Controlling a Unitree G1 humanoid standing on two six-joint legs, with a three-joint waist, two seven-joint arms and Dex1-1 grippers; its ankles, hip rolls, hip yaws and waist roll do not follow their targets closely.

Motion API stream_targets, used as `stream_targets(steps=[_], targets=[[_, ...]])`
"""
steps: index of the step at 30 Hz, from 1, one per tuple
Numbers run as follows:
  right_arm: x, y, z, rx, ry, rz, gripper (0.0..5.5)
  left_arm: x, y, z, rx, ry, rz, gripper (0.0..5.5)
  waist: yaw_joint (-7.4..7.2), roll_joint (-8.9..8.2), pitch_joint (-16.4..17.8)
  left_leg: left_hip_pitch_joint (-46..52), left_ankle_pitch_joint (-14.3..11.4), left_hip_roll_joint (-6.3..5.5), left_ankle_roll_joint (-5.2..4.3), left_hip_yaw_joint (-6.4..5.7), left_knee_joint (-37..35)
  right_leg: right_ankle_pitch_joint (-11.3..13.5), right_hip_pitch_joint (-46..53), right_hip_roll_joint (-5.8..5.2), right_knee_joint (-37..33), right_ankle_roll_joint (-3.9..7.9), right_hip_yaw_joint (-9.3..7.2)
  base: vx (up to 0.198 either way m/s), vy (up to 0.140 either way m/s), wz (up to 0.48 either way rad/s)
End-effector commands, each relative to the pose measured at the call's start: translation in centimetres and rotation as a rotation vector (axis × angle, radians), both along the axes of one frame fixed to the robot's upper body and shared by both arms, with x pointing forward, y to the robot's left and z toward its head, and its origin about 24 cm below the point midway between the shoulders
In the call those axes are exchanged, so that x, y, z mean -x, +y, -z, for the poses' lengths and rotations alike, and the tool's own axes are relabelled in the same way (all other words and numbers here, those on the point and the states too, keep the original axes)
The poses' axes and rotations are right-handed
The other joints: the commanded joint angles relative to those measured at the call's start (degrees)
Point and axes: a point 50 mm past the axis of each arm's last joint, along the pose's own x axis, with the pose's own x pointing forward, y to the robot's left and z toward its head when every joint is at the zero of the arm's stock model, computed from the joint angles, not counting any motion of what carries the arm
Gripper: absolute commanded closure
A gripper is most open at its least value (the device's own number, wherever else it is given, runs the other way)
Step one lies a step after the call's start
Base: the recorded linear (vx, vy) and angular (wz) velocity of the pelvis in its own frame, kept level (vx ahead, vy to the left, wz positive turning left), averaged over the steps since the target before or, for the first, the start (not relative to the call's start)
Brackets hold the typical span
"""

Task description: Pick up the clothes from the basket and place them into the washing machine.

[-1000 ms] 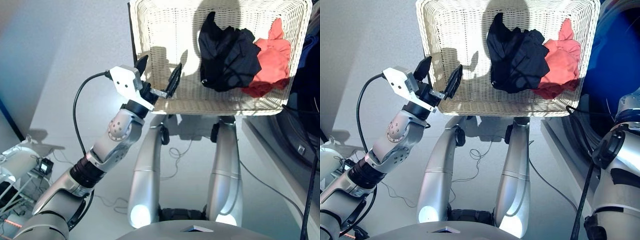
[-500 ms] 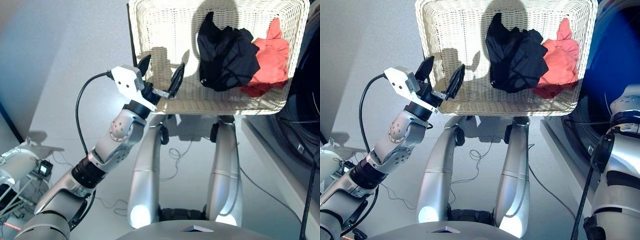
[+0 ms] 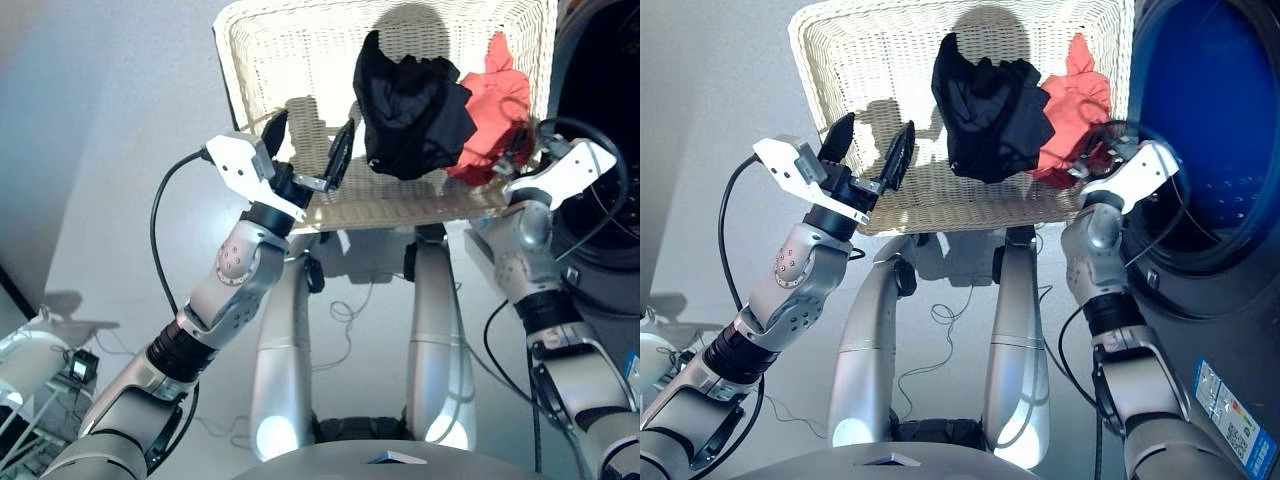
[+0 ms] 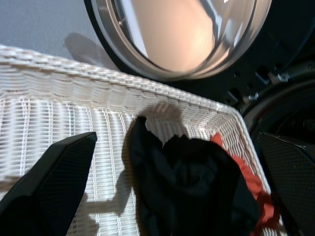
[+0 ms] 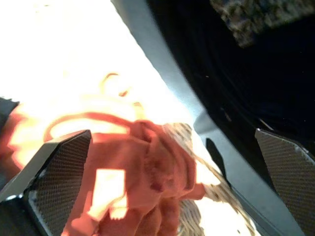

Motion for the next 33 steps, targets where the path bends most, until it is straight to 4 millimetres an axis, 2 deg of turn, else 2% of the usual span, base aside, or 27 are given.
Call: stream_targets(steps=[1, 3, 6, 11, 12, 15, 18, 20, 24, 33], targets=[[1.5, 2.1, -2.6, 0.198, -0.155, -0.133, 0.0, 1.6, 0.8, -1.2, 0.025, -0.137, -0.021, 0.0, 1.18, -1.32, -0.76, -0.11, -3.92, 0.15, -1.78, -0.88, 3.75, 0.26, 2.29, 2.14, -2.75, -0.68, -1.48, 0.0, 0.0, 0.0], [2.2, 3.2, -3.5, 0.212, -0.216, -0.176, 0.0, 1.4, 0.8, -0.9, 0.026, -0.128, -0.025, 0.0, 1.02, -1.56, -0.76, 0.04, -3.93, 0.26, -1.83, -0.96, 3.99, 0.14, 2.52, 2.16, -2.56, -0.74, -1.69, 0.0, 0.0, 0.0], [3.0, 5.1, -4.1, 0.185, -0.272, -0.268, 0.0, -0.7, 0.1, 1.2, 0.051, -0.004, -0.063, 0.0, 0.37, -2.61, -0.76, 0.54, -3.84, 0.61, -1.88, -1.0, 4.03, 0.08, 3.06, 2.43, -2.43, -0.87, -1.89, 0.0, 0.0, 0.0], [4.5, 6.7, -6.1, 0.272, -0.391, -0.326, 0.0, -3.9, -1.3, 2.1, -0.163, -0.032, -0.265, 0.0, -0.92, -4.93, -0.76, 1.4, -3.97, 1.3, -2.01, -1.07, 4.05, 0.0, 3.89, 2.58, -2.31, -0.65, -2.07, 0.0, 0.0, 0.0], [4.8, 7.3, -6.4, 0.276, -0.415, -0.345, 0.0, -4.7, -1.7, 1.8, -0.269, -0.086, -0.334, 0.0, -1.44, -5.48, -0.76, 1.49, -3.92, 1.48, -2.1, -1.12, 4.15, -0.06, 4.01, 2.62, -2.27, -0.61, -2.09, 0.0, 0.0, 0.0], [5.4, 8.6, -7.1, 0.3, -0.463, -0.387, 0.0, -6.0, -2.6, 1.1, -0.35, -0.138, -0.402, 0.0, -2.34, -6.29, -0.76, 1.64, -3.71, 1.78, -2.22, -0.94, 4.09, -0.03, 4.04, 2.79, -2.1, -0.5, -1.81, 0.0, 0.0, 0.0], [6.1, 10.3, -8.2, 0.316, -0.519, -0.46, 0.0, -6.8, -4.4, 0.5, -0.368, -0.142, -0.383, 0.0, -3.26, -6.95, -0.76, 1.75, -3.59, 2.11, -2.37, -0.52, 4.02, 0.04, 3.9, 3.13, -2.21, -0.55, -1.61, 0.0, 0.0, 0.0], [6.2, 10.6, -8.4, 0.318, -0.528, -0.475, 0.0, -6.9, -4.7, 0.3, -0.37, -0.142, -0.381, 0.0, -3.37, -7.06, -0.76, 1.74, -3.58, 2.2, -2.39, -0.44, 3.99, 0.08, 3.83, 3.21, -2.23, -0.55, -1.51, 0.0, -0.004, -0.095], [7.1, 14.0, -9.9, 0.345, -0.602, -0.615, 0.0, -7.5, -7.3, -0.5, -0.388, -0.139, -0.354, 0.0, -4.26, -7.66, -0.76, 1.38, -3.53, 2.65, -2.56, -0.08, 3.93, 0.42, 3.38, 3.75, -2.7, -0.55, -1.25, -0.001, -0.005, -0.048], [7.8, 17.7, -11.2, 0.348, -0.644, -0.773, 0.0, -8.7, -9.7, -0.3, -0.458, -0.088, -0.377, 0.0, -5.15, -8.17, -0.76, -0.63, -3.05, 3.17, -2.99, -0.09, 3.92, 1.19, 1.49, 4.24, -3.33, -0.59, -1.19, 0.0, 0.0, 0.0]])
